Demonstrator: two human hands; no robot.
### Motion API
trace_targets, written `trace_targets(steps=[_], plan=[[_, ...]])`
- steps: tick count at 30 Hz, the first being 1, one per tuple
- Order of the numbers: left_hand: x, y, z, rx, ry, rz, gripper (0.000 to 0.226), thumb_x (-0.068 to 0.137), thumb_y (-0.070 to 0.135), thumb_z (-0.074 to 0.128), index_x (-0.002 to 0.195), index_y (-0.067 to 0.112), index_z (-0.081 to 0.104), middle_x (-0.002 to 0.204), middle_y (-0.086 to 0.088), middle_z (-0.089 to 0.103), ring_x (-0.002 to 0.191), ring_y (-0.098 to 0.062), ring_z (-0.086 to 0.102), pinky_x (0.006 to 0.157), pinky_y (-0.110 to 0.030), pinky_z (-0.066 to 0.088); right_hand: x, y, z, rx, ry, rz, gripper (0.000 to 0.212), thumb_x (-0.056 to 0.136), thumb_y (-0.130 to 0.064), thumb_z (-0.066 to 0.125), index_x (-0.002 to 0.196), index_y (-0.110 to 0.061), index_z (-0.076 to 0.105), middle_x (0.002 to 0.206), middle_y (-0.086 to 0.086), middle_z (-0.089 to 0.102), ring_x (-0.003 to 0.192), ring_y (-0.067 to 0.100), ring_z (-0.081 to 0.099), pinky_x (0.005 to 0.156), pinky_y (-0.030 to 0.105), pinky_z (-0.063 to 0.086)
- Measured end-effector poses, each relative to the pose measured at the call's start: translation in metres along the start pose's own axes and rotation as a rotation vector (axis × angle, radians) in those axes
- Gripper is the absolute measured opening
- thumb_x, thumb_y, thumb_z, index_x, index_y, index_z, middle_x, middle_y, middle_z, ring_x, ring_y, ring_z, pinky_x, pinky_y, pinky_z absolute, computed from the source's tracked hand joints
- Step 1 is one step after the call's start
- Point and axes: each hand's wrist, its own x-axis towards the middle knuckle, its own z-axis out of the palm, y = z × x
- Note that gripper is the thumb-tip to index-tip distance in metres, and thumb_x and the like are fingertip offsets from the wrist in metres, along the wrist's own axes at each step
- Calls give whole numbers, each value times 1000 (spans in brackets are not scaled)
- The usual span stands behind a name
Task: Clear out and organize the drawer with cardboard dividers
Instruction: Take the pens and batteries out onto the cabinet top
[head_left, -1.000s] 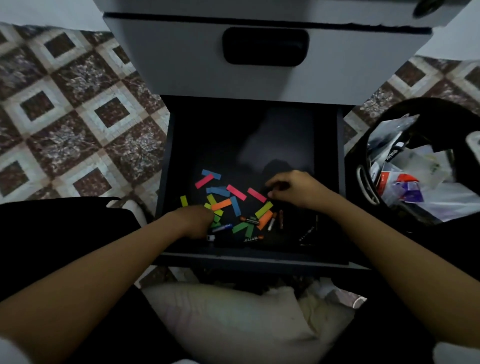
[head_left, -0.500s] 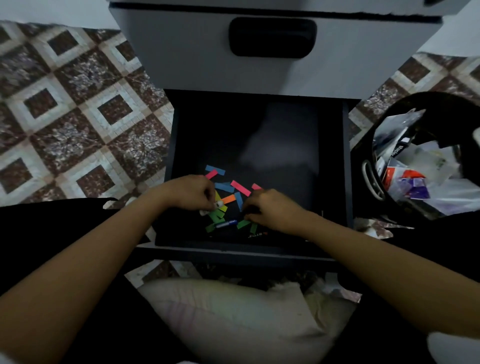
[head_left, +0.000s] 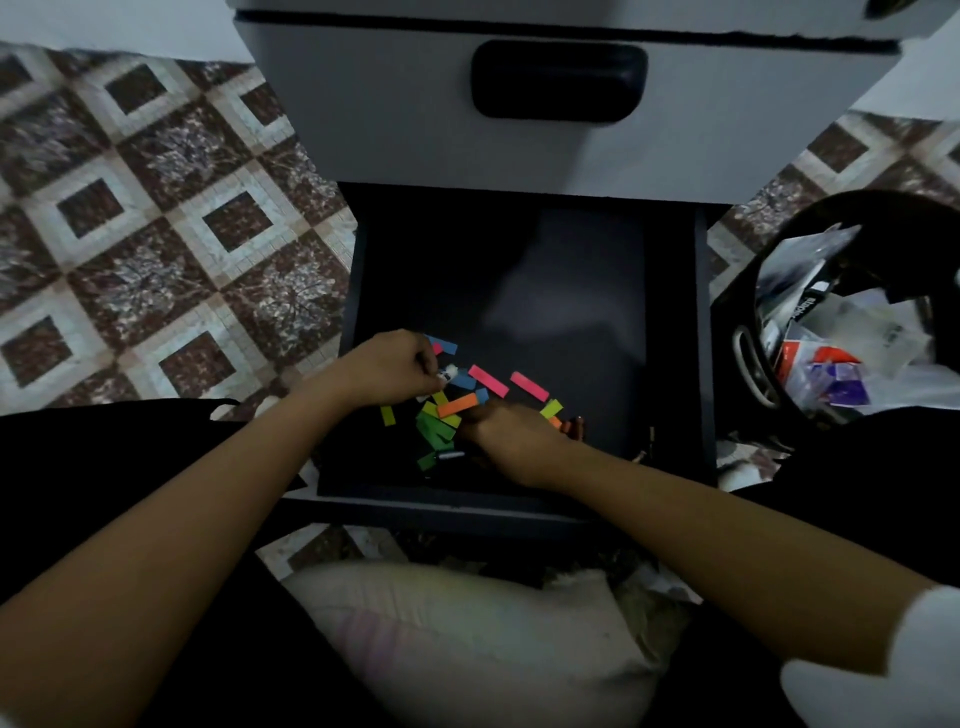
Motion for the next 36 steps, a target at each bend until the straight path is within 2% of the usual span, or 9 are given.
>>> trace_targets(steps=[8,11,16,19,22,25,28,31,36], plan=[[5,7,3,-3,-8,5,23,90,20,61,105,4,67,94,-8,67,85,-19,62,79,-29,46,-8,15,-44,330,-75,212,20,86,-17,60,102,-6,63,103,12,64,93,26,61,79,33,49],[8,11,6,33,-17,30,23,91,20,59,104,5,70,93,-9,69,81,-18,63,76,-27,46,-26,37,-70,363,-26,306,21,85,-13,62,107,-10,63,108,6,65,99,20,59,72,20,39],[12,21,14,33,-14,42,20,88,19,62,102,5,69,85,-2,62,75,-13,58,72,-25,44,-63,69,-97,487,136,384,27,82,-2,63,108,-11,69,105,0,68,99,12,61,86,19,41],[13,26,20,48,-25,54,20,86,18,65,103,7,67,86,1,58,78,-10,55,65,-21,39,-78,76,-103,476,93,414,26,80,-2,65,105,-9,67,96,-2,64,94,9,58,77,14,38],[14,27,23,60,-19,73,19,85,19,66,101,8,67,88,0,60,79,-10,55,59,-18,39,-90,79,-103,455,20,425,17,79,-9,68,90,-19,61,89,-2,62,88,12,60,73,19,40],[13,29,29,56,-16,81,18,84,19,67,100,9,65,92,-1,62,86,-14,59,72,-23,46,-95,79,-98,438,-10,434,22,78,-14,71,77,-28,53,82,-4,60,81,13,60,70,22,43],[11,35,40,84,-57,108,18,84,18,66,100,12,63,97,-2,63,92,-16,60,78,-27,47,-96,77,-93,467,-30,463,29,77,-14,72,67,-31,50,72,-13,55,69,4,55,61,14,39],[10,42,50,99,-112,155,18,85,21,66,101,13,62,97,2,60,90,-13,57,72,-23,45,-93,76,-85,619,-37,510,19,78,-11,72,73,-23,59,68,-6,60,59,5,59,56,17,46],[13,49,55,34,-112,159,21,84,21,68,102,11,63,100,-3,64,89,-15,60,78,-28,47,-91,73,-83,833,3,539,9,80,-6,70,84,-10,63,74,1,63,66,7,61,58,17,53]])
